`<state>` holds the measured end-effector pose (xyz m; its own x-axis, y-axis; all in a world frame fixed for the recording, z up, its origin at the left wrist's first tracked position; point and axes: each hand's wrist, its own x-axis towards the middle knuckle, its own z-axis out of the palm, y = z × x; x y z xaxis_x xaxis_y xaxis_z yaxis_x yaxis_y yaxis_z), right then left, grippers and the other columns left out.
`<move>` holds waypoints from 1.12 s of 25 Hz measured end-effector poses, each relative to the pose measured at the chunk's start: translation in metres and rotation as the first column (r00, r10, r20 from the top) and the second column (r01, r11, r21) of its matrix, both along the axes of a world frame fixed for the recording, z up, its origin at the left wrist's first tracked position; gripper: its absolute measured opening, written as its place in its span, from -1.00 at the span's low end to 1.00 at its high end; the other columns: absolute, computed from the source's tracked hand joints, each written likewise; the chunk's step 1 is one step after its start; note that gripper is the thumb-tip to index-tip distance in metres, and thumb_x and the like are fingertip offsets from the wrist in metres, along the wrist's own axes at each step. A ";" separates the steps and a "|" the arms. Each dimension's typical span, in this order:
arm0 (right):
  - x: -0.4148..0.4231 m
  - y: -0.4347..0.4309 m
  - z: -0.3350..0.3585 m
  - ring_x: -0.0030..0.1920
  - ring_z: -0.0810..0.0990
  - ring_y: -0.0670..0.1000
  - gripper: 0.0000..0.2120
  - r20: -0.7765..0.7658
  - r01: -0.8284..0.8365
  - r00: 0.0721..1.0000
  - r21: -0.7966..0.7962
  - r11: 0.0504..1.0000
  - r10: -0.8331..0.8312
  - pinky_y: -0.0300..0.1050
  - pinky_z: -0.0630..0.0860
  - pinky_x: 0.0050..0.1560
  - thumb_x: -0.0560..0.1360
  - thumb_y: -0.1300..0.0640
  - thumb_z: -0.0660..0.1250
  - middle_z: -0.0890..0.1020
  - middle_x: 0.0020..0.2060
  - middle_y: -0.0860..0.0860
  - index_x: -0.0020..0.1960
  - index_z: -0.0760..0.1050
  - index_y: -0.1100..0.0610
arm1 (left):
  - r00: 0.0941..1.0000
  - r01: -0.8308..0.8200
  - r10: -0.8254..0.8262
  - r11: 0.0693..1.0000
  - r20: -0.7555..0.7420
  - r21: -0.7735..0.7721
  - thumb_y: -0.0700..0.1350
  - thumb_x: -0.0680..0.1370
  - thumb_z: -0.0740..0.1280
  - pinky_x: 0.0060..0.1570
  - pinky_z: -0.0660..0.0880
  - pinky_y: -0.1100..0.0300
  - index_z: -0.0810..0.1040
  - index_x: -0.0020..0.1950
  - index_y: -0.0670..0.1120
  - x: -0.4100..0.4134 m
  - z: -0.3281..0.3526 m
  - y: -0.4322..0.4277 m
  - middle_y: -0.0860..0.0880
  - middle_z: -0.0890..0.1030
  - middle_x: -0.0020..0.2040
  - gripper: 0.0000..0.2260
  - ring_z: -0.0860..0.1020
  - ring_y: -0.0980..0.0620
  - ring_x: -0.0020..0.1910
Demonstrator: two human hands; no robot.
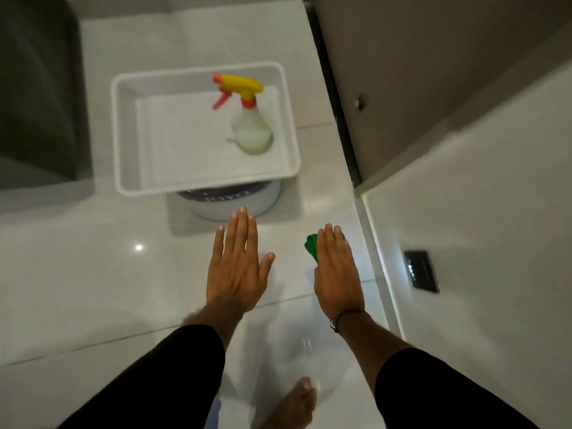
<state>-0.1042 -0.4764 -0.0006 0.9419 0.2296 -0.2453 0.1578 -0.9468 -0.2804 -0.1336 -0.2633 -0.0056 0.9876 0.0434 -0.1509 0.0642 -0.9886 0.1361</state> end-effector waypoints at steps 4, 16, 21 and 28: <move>0.053 0.076 0.041 0.66 0.04 0.18 -0.24 0.030 -0.022 0.999 0.043 0.999 0.020 0.09 0.05 0.60 0.59 0.27 0.36 0.13 0.66 0.16 0.66 0.04 0.22 | 0.997 -0.053 0.051 0.998 0.050 0.030 0.22 0.76 0.03 0.76 -0.03 -0.17 0.01 0.79 -0.22 0.038 0.027 0.069 -0.21 -0.04 0.82 -0.27 -0.07 -0.16 0.80; 0.175 0.280 0.024 0.62 0.16 0.27 -0.44 0.157 -0.169 0.975 0.070 0.983 0.156 0.20 0.20 0.59 0.63 0.37 0.19 0.27 0.59 0.26 0.61 0.17 0.32 | 0.995 -0.081 0.088 0.990 -0.054 0.113 0.25 0.75 -0.04 0.76 -0.10 -0.17 -0.01 0.78 -0.23 0.143 0.006 0.249 -0.24 -0.05 0.81 -0.25 -0.09 -0.20 0.80; 0.228 0.325 -0.007 0.66 0.03 0.25 -0.40 0.141 -0.248 0.956 -0.073 0.966 0.256 0.13 -0.03 0.62 0.66 0.33 0.16 0.13 0.65 0.24 0.65 0.03 0.28 | 0.999 -0.040 0.041 0.994 -0.007 0.099 0.23 0.75 0.04 0.74 0.09 -0.26 0.12 0.75 -0.28 0.166 -0.015 0.278 -0.31 0.11 0.78 -0.26 0.11 -0.29 0.77; 0.237 0.346 -0.048 0.66 -0.12 0.25 -0.32 0.032 -0.236 0.969 -0.162 0.958 0.244 0.15 -0.10 0.62 0.65 0.35 0.14 -0.05 0.67 0.24 0.66 -0.14 0.27 | 0.999 -0.039 0.039 0.996 -0.001 0.085 0.24 0.75 0.05 0.75 0.01 -0.20 0.13 0.75 -0.26 0.161 -0.037 0.289 -0.30 0.11 0.79 -0.27 0.09 -0.29 0.78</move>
